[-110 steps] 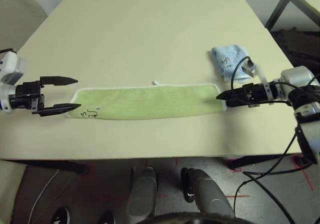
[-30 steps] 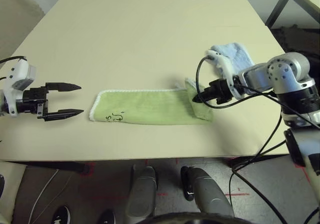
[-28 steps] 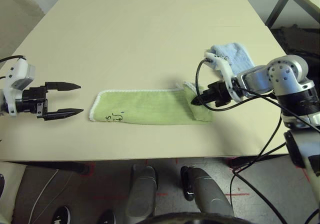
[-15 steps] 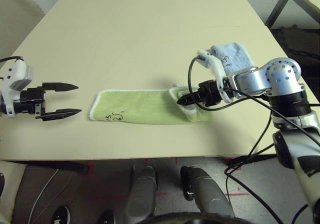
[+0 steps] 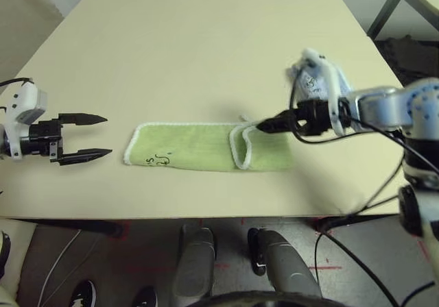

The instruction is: Fold the towel and set it aside.

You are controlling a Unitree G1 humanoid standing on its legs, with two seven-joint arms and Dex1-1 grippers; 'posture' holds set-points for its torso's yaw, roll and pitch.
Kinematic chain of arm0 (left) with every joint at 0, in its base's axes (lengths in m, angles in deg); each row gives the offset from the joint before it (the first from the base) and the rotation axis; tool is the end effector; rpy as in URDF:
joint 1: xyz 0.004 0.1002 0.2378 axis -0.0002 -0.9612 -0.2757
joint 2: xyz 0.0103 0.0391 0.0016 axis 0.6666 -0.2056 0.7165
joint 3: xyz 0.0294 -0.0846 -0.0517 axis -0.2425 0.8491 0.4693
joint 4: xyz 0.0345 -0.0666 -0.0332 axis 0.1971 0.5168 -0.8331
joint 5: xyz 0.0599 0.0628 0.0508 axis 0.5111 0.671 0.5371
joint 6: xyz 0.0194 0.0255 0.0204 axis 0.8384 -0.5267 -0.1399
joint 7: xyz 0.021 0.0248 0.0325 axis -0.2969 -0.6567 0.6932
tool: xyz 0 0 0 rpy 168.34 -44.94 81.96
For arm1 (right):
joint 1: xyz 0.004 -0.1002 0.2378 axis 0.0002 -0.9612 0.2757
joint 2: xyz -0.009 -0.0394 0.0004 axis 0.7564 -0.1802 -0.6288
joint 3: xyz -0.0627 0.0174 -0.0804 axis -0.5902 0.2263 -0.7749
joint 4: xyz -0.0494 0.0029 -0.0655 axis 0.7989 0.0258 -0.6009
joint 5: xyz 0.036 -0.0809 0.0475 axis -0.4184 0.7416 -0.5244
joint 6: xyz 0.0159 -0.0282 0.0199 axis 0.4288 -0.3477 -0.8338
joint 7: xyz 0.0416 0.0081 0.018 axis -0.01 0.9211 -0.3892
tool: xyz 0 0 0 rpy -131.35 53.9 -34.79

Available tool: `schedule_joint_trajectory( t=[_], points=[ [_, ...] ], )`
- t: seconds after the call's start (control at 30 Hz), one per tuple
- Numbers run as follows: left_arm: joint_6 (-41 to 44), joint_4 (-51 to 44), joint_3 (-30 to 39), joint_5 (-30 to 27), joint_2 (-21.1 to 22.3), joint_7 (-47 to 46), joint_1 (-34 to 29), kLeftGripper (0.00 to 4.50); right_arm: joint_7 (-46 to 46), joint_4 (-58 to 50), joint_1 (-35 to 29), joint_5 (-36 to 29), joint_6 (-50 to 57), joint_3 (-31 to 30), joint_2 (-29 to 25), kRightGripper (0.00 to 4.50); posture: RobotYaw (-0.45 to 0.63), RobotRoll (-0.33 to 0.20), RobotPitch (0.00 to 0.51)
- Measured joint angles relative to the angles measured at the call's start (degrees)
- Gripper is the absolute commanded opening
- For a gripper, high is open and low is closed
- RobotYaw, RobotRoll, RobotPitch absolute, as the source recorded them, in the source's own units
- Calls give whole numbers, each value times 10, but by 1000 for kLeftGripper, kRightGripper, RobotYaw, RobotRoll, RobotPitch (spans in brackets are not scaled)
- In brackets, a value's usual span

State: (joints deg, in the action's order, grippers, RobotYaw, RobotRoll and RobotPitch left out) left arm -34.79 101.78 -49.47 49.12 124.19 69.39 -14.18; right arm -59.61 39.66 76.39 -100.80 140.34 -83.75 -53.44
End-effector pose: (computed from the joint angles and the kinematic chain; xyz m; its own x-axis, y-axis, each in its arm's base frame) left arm 0.2236 0.4213 0.2051 0.5244 -0.7271 -0.4432 0.8515 0.4431 0.2804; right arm 0.2441 -0.1870 0.2008 0.2542 0.8323 -0.4925 -0.7926 0.4711 0.3870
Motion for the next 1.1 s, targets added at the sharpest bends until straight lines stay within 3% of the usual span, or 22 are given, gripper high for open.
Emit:
schedule_joint_trajectory(
  t=[0.2,0.57,0.93,1.1],
  points=[
    [0,3,2,1,0,0,1,4500,105,-42,-43,149,-152,-74,16,30,81,0,177],
    [0,10,5,2,0,0,1,4500,67,51,-39,325,-260,-108,166,30,82,0,175],
    [0,10,11,5,0,0,3,4500,62,98,-30,398,-265,-122,241,30,85,0,172],
    [0,10,12,7,0,0,3,4500,70,98,-30,407,-265,-110,241,30,85,0,169]
  ],
)
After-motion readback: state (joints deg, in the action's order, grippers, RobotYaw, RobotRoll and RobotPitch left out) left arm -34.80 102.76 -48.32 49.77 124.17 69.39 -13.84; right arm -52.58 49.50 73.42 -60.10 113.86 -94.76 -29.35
